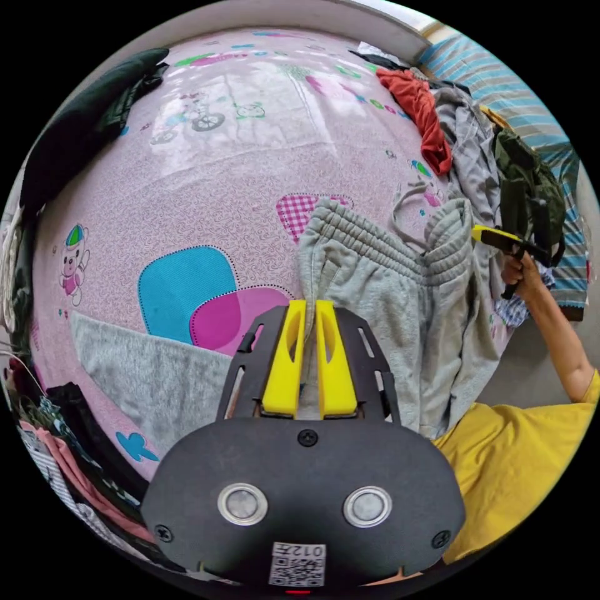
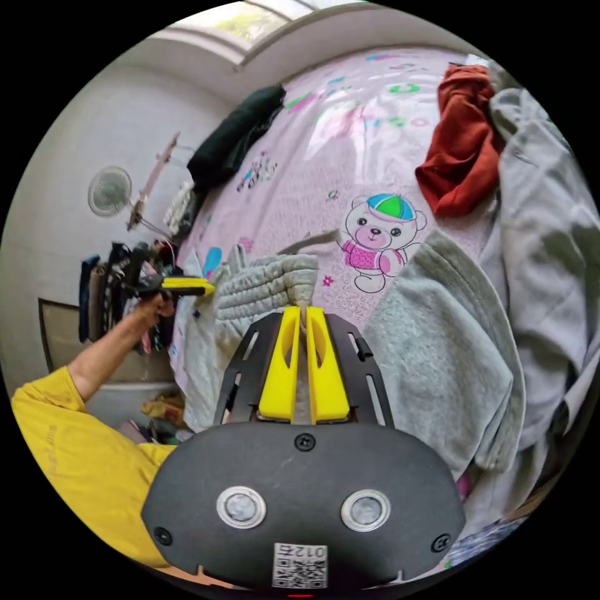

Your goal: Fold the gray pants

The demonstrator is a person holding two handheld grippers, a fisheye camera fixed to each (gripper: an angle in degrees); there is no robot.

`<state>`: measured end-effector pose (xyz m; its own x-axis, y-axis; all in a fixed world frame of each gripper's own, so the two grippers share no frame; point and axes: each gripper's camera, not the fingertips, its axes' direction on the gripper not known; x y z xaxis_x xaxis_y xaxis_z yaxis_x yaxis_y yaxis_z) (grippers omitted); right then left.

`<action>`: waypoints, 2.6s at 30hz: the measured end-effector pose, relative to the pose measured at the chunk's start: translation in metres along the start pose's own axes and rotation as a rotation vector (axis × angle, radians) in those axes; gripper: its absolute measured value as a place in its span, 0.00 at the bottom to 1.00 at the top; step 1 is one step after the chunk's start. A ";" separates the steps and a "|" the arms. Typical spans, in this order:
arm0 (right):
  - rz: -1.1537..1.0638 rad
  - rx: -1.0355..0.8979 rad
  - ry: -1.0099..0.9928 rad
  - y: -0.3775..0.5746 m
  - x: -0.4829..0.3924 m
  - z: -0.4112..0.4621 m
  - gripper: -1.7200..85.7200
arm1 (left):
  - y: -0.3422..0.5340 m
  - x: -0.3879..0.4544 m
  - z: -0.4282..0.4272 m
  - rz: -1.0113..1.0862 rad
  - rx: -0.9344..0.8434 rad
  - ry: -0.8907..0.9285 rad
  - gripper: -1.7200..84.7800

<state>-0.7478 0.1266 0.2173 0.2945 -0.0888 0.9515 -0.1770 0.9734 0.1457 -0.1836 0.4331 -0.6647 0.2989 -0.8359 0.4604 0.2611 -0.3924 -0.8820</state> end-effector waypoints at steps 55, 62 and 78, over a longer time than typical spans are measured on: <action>-0.653 0.943 0.352 0.065 -0.349 -0.327 0.04 | 0.376 0.201 -0.473 0.147 1.192 -0.529 0.03; -0.511 0.546 0.450 -0.102 -0.204 -0.155 0.04 | 0.143 0.043 -0.278 -0.050 0.745 -0.318 0.02; -0.141 -0.027 0.450 -0.043 0.096 -0.081 0.02 | 0.123 -0.098 0.007 -0.346 0.224 0.015 0.02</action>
<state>-0.6363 0.0932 0.2801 0.6926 -0.1264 0.7102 -0.0831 0.9640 0.2527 -0.1743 0.4693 -0.8175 0.1451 -0.6752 0.7233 0.5374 -0.5600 -0.6306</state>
